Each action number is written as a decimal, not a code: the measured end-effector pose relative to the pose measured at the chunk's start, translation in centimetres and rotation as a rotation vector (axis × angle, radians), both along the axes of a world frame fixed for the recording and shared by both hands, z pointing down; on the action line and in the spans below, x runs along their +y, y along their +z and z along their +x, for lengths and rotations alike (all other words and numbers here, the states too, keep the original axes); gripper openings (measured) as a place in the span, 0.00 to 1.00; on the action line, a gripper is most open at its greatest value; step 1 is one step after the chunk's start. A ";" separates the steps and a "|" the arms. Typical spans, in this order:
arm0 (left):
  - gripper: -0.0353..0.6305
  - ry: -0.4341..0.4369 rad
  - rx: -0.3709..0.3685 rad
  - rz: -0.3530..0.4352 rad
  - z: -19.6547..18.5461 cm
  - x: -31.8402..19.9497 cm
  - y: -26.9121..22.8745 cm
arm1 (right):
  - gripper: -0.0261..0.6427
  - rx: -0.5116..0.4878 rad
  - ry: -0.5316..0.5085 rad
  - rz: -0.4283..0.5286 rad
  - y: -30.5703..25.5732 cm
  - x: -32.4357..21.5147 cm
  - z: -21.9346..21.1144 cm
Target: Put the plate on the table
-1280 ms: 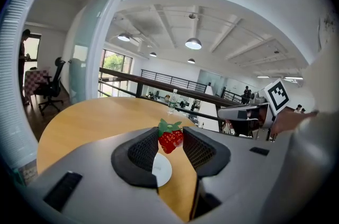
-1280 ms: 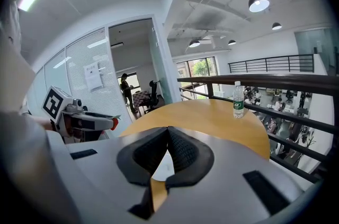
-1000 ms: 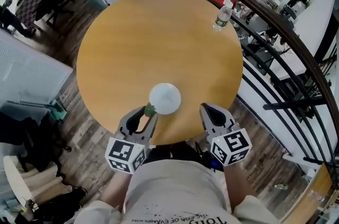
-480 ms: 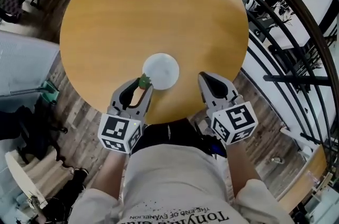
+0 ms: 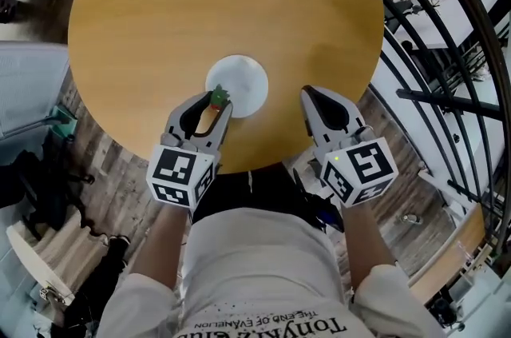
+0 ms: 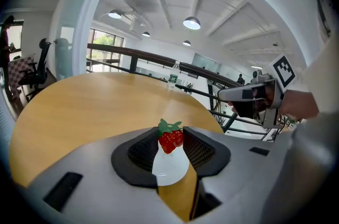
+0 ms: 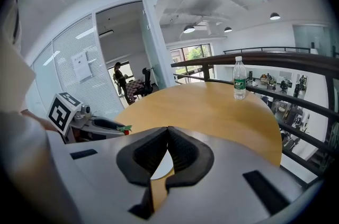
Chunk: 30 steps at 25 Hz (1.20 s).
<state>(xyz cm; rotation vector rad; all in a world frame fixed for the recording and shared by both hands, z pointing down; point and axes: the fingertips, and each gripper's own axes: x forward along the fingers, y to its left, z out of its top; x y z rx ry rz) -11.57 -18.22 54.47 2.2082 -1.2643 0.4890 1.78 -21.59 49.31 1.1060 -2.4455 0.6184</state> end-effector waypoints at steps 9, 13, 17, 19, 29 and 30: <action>0.29 0.061 -0.092 -0.068 0.2 -1.2 5.6 | 0.07 -0.011 0.027 -0.038 2.7 -1.1 0.0; 0.29 0.107 -0.134 -0.100 0.0 -1.7 8.6 | 0.07 -0.014 0.032 -0.055 4.1 -1.2 -0.9; 0.29 0.162 -0.194 -0.111 1.1 -2.2 10.4 | 0.07 -0.015 0.044 -0.073 4.9 -1.0 -0.5; 0.29 0.184 -0.222 -0.118 1.6 -2.5 11.4 | 0.07 -0.017 0.049 -0.082 5.4 -0.9 -0.2; 0.29 0.211 -0.293 -0.141 1.9 -2.8 13.9 | 0.07 -0.018 0.070 -0.102 6.7 -0.6 0.5; 0.29 0.212 -0.295 -0.142 1.9 -2.9 14.0 | 0.07 -0.019 0.070 -0.103 6.8 -0.7 0.4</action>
